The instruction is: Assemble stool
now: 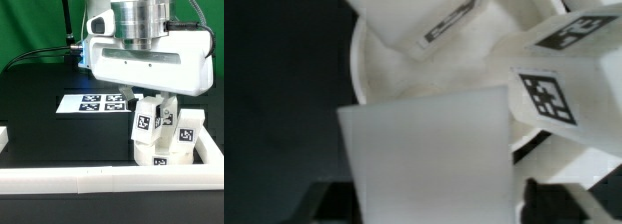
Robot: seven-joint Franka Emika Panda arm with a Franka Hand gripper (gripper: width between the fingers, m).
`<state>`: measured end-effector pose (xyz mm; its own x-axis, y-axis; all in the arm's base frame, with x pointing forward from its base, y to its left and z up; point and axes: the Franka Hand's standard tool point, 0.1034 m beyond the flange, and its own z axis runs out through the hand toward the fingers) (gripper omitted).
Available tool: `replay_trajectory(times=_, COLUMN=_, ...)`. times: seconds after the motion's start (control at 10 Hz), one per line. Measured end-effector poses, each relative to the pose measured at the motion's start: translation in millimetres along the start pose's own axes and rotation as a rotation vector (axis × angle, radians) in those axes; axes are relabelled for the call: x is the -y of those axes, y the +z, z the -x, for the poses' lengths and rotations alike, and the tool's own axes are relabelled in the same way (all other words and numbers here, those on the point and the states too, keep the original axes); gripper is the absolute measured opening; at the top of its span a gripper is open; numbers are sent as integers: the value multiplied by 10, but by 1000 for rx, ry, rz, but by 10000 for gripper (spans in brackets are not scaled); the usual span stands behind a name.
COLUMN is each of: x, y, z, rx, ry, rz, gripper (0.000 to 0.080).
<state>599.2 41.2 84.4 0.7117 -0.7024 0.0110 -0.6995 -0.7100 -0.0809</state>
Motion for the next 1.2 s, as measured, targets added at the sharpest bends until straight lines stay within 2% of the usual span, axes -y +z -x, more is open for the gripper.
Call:
replay_trajectory(times=0.1, x=-16, y=0, z=-20, rx=-16, ry=-3, rz=-8, gripper=337)
replay_trajectory(times=0.4, x=-10, y=-1, z=-22, rx=-16, ry=18, rz=-8, gripper=337)
replay_trajectory(times=0.5, x=-2, y=3, z=-14, rx=-14, ry=102, rz=-13, gripper=337)
replay_trajectory(times=0.6, x=21, y=11, z=-11, rx=-17, ry=275, rz=-37, gripper=337)
replay_trajectory(times=0.7, x=28, y=17, z=-22, rx=-24, ry=434, rz=-73, gripper=337)
replay_trajectory(times=0.8, x=49, y=17, z=-23, rx=-30, ry=536, rz=-91, gripper=337)
replay_trajectory(times=1.0, x=111, y=24, z=21, rx=-16, ry=761, rz=-86, gripper=337)
replay_trajectory(times=1.1, x=141, y=21, z=0, rx=-5, ry=801, rz=-64, gripper=337)
replay_trajectory(times=1.2, x=143, y=28, z=-9, rx=-4, ry=830, rz=-73, gripper=337)
